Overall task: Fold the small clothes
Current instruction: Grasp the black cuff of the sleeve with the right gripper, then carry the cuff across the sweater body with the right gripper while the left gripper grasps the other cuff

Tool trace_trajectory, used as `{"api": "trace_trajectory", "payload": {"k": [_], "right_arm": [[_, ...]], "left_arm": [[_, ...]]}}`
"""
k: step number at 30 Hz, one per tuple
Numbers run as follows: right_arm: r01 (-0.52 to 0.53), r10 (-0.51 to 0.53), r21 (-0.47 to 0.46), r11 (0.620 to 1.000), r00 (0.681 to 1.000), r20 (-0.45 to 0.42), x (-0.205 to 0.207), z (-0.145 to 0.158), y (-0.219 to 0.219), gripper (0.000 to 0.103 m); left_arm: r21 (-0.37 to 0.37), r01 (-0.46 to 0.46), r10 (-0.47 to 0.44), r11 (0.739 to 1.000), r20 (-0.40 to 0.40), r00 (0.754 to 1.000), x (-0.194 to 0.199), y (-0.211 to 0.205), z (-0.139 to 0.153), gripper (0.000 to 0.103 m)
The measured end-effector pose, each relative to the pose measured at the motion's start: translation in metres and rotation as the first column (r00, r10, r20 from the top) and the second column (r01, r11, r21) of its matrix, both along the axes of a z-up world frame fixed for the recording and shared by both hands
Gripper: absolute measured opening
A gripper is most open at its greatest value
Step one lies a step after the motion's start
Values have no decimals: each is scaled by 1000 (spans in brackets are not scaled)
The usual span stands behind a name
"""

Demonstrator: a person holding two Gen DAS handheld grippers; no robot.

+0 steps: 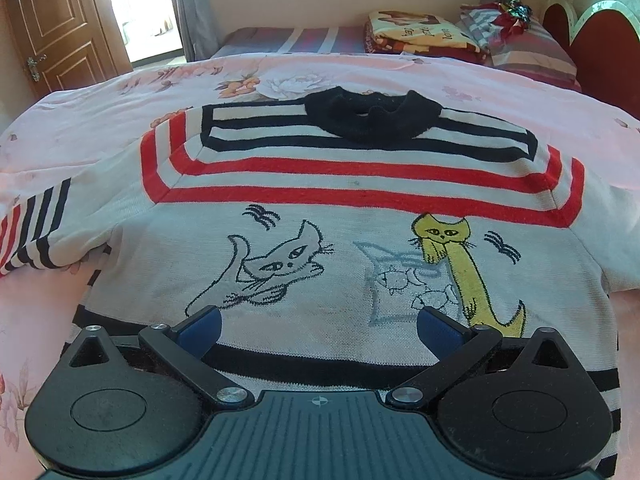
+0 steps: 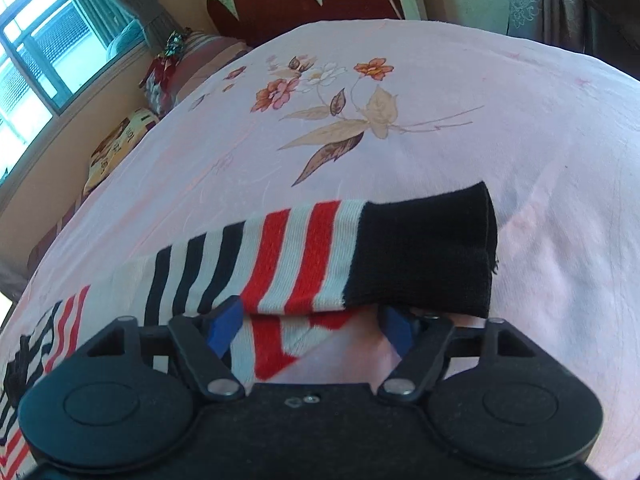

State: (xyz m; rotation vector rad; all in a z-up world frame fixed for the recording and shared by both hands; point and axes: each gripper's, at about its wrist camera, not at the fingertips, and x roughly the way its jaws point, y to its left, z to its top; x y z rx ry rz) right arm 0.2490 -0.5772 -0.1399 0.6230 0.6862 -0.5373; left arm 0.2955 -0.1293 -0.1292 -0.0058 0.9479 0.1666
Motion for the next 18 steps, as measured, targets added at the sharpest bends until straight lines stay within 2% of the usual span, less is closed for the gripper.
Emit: {"api": "trace_trajectory", "payload": {"k": [1,4,6,8,11,13,16,18], "right_arm": [[13,-13,-1,1000,1000,12,1,-1,-4,40],[3,-3,-7,1000,1000,28,5,-1,-7,24],[-29,30,-42,999,999,35,8,3,-1,19],[-72,77,-93,993,996,53,12,14,14,17],[-202,224,-192,960,970,98,27,41,56,17],[-306,342,-246,920,932,122,40,58,93,17],[-477,526,-272,836,838,145,63,73,159,17],[-586,629,-253,770,763,148,76,71,204,17]], "left_arm": [[0,-1,1,1000,0,1000,1,1,-1,103],[-7,4,-4,1000,4,1000,3,4,-2,103],[-18,7,-7,1000,11,1000,4,6,-1,103],[-27,7,-6,1000,22,1000,5,9,1,103],[-44,2,-1,999,28,1000,9,14,6,103],[-71,-15,18,997,39,999,11,21,13,103],[-138,-68,74,988,43,996,14,39,23,103],[-164,-96,106,982,55,993,14,51,28,103]]}}
